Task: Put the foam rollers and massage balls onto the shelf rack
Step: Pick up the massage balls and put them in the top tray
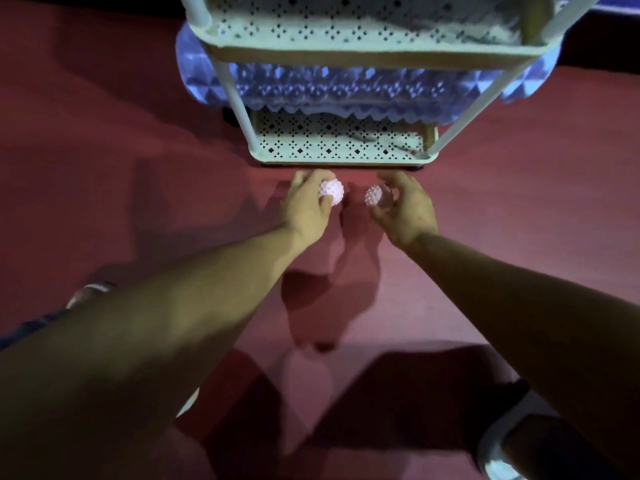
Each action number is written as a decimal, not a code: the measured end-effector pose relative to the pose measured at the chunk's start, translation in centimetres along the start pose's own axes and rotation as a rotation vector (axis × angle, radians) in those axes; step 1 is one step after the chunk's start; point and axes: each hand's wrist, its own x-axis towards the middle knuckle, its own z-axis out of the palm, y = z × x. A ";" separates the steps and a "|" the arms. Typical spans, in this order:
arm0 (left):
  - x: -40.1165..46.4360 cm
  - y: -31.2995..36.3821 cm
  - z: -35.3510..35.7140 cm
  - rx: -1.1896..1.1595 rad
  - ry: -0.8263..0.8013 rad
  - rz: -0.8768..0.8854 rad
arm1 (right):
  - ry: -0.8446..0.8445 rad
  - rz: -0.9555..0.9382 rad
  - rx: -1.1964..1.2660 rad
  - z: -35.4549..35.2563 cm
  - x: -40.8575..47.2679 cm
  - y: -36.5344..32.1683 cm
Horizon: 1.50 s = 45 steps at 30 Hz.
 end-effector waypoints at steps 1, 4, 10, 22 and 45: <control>-1.1 0.4 -0.9 -0.030 0.006 0.025 | 0.005 -0.010 0.042 -0.9 -0.9 -0.6; -4.7 2.3 -4.4 -0.165 0.008 0.068 | 0.056 -0.074 0.168 -4.1 -4.2 -3.6; -11.6 9.7 -12.7 -0.402 0.052 0.200 | 0.144 -0.304 0.278 -11.0 -12.2 -11.6; -23.9 31.3 -35.8 -0.435 0.282 0.672 | 0.389 -0.612 0.463 -32.7 -26.1 -32.6; -21.4 52.8 -64.2 0.145 0.930 0.665 | 0.728 -0.806 0.203 -56.9 -20.4 -57.7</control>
